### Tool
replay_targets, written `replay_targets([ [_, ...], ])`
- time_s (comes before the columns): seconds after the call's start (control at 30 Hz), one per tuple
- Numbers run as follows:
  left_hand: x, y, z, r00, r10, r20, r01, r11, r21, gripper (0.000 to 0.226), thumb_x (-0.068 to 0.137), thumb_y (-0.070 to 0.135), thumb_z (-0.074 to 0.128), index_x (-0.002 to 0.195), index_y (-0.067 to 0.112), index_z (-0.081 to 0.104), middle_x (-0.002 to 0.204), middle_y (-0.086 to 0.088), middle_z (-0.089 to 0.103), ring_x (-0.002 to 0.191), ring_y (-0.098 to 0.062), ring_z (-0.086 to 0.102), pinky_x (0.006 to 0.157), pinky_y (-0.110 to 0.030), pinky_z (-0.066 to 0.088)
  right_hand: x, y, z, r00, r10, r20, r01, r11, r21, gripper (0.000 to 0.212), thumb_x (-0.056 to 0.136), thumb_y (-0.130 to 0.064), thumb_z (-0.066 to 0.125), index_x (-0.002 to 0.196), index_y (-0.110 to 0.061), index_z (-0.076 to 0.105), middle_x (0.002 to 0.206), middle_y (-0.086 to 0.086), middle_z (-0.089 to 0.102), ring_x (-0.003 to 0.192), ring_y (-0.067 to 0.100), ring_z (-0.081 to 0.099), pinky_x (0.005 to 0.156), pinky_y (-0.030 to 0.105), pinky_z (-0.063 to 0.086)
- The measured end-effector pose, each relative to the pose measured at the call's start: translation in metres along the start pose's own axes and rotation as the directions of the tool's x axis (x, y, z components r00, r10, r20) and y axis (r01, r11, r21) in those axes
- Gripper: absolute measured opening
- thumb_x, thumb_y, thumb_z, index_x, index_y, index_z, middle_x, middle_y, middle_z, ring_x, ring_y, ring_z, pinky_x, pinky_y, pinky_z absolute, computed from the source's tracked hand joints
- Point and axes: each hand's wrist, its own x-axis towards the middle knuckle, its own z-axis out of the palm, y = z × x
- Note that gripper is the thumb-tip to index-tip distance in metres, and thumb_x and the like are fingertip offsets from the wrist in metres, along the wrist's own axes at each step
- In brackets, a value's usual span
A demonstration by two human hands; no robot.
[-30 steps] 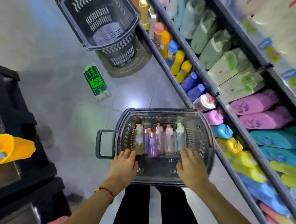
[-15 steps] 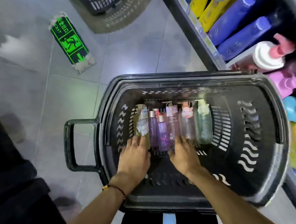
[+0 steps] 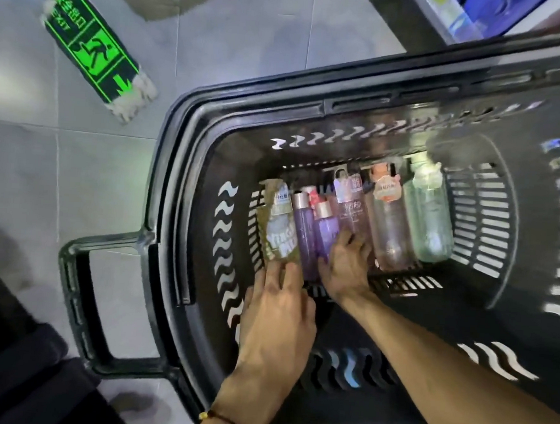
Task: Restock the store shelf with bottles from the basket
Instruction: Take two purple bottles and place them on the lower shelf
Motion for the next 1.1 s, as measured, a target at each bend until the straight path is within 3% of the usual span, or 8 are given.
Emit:
replay_targets([
  [0.13,0.003,-0.004,0.002,1.0,-0.017,-0.003,0.017,1.0,-0.014,0.041,0.097,0.027,0.053,0.136,0.027,0.039,0.142,0.003,0.043,0.128,-0.018,0.042,0.112,-0.038,0.039,0.005,0.007,-0.007,1.0,0.008,0.023,-0.009,1.0,0.019,0.084,0.083,-0.041,0.076,0.14,0.001,0.031,0.135,0.026,0.041,0.126,0.042,0.041,0.106,0.049,0.04],
  [0.33,0.006,-0.002,0.005,0.999,-0.04,0.008,0.04,0.999,-0.006,0.039,0.096,0.028,0.053,0.133,0.028,0.038,0.14,0.005,0.044,0.123,-0.016,0.044,0.109,-0.037,0.042,0.008,0.009,-0.005,0.999,-0.003,-0.046,0.005,0.999,0.037,0.082,0.072,-0.047,0.083,0.123,-0.005,0.036,0.121,0.02,0.05,0.11,0.035,0.051,0.098,0.043,0.045],
  [0.47,0.01,0.001,0.01,0.999,-0.053,0.003,0.053,0.998,0.023,0.041,0.097,0.031,0.052,0.136,0.028,0.04,0.142,0.004,0.043,0.126,-0.016,0.044,0.108,-0.036,0.042,0.001,0.013,-0.007,0.997,-0.006,-0.081,0.011,0.998,0.067,0.082,0.073,-0.044,0.082,0.126,-0.005,0.034,0.124,0.02,0.049,0.112,0.037,0.052,0.098,0.047,0.047],
  [0.63,0.012,0.001,0.019,0.998,-0.056,0.009,0.056,0.998,0.028,0.042,0.098,0.031,0.051,0.138,0.027,0.039,0.148,0.002,0.041,0.131,-0.016,0.043,0.112,-0.036,0.041,0.004,0.038,-0.025,0.997,-0.042,-0.071,0.047,0.997,0.067,0.077,0.081,-0.055,0.072,0.125,0.0,0.041,0.126,0.021,0.042,0.116,0.033,0.043,0.101,0.04,0.041],
  [0.73,0.016,0.004,0.025,0.999,-0.045,-0.005,0.045,0.998,0.044,0.041,0.096,0.028,0.051,0.137,0.025,0.041,0.145,0.001,0.043,0.131,-0.017,0.042,0.113,-0.037,0.04,0.005,0.054,-0.046,0.989,-0.073,-0.127,0.083,0.994,0.073,0.077,0.08,-0.045,0.077,0.129,0.006,0.046,0.125,0.023,0.048,0.112,0.036,0.05,0.092,0.039,0.045],
  [0.83,0.026,0.013,0.029,0.999,0.007,-0.048,-0.004,0.998,0.067,0.043,0.094,0.025,0.055,0.135,0.024,0.041,0.138,0.001,0.049,0.128,-0.019,0.046,0.112,-0.038,0.04,0.008,0.067,-0.068,0.986,-0.084,-0.146,0.108,0.98,0.169,0.068,0.083,-0.034,0.079,0.126,0.003,0.041,0.107,0.016,0.056,0.092,0.03,0.06,0.074,0.036,0.052],
  [0.93,0.054,0.025,0.033,0.992,0.091,-0.089,-0.071,0.975,0.212,0.05,0.094,0.029,0.062,0.137,0.018,0.037,0.138,-0.006,0.049,0.128,-0.023,0.044,0.114,-0.04,0.037,0.015,0.083,-0.082,0.993,-0.043,-0.107,0.067,0.968,0.241,0.054,0.089,-0.031,0.072,0.12,-0.009,0.035,0.091,0.008,0.063,0.063,0.017,0.062,0.048,0.021,0.043],
  [1.1,0.117,0.05,0.033,0.986,0.167,0.03,-0.148,0.761,0.632,0.104,0.087,0.053,0.065,0.154,-0.001,0.007,0.156,-0.023,0.021,0.142,-0.037,0.025,0.117,-0.047,0.025,0.025,0.093,-0.095,0.984,-0.09,-0.152,0.132,0.949,0.288,0.048,0.087,-0.032,0.071,0.107,-0.02,0.029,0.085,0.004,0.062,0.059,0.011,0.058,0.043,0.016,0.035],
])
